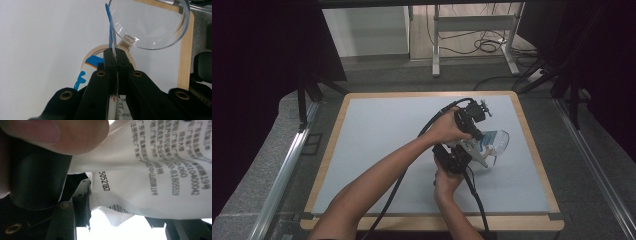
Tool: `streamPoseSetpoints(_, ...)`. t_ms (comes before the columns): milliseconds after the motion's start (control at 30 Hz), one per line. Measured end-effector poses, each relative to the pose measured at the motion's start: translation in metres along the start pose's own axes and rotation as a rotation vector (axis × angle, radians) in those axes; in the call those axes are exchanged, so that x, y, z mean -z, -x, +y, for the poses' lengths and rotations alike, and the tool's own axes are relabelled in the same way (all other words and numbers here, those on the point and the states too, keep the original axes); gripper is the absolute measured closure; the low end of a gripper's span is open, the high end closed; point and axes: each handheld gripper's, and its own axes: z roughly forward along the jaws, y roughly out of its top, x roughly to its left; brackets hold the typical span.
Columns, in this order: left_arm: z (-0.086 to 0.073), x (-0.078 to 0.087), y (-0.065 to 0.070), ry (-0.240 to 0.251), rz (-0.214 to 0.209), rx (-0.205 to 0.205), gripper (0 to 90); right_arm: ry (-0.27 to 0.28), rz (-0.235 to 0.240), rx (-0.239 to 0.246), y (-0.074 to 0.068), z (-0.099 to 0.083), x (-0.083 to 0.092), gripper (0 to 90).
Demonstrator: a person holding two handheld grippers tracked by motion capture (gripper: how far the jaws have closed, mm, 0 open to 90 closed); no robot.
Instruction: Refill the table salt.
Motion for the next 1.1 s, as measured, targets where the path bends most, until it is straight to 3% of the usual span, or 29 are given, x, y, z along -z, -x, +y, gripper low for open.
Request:
streamPoseSetpoints(500, 0.0000, 0.0022, -0.0002, -0.004, -0.006, 0.002, 90.0, 0.001, -0.006, 0.044, -0.0014, -0.0021, 0.0002, 47.9)
streamPoseSetpoints(800, 0.0029, 0.0047, 0.0001, -0.016, -0.004, 0.004, 90.0, 0.013, -0.023, 0.104, -0.0036, -0.0012, -0.0011, 48.7)
streamPoseSetpoints(1100, 0.0069, 0.0042, 0.0017, -0.037, -0.004, -0.004, 90.0, 0.021, -0.038, 0.120, -0.0059, 0.0022, -0.0011, 49.1)
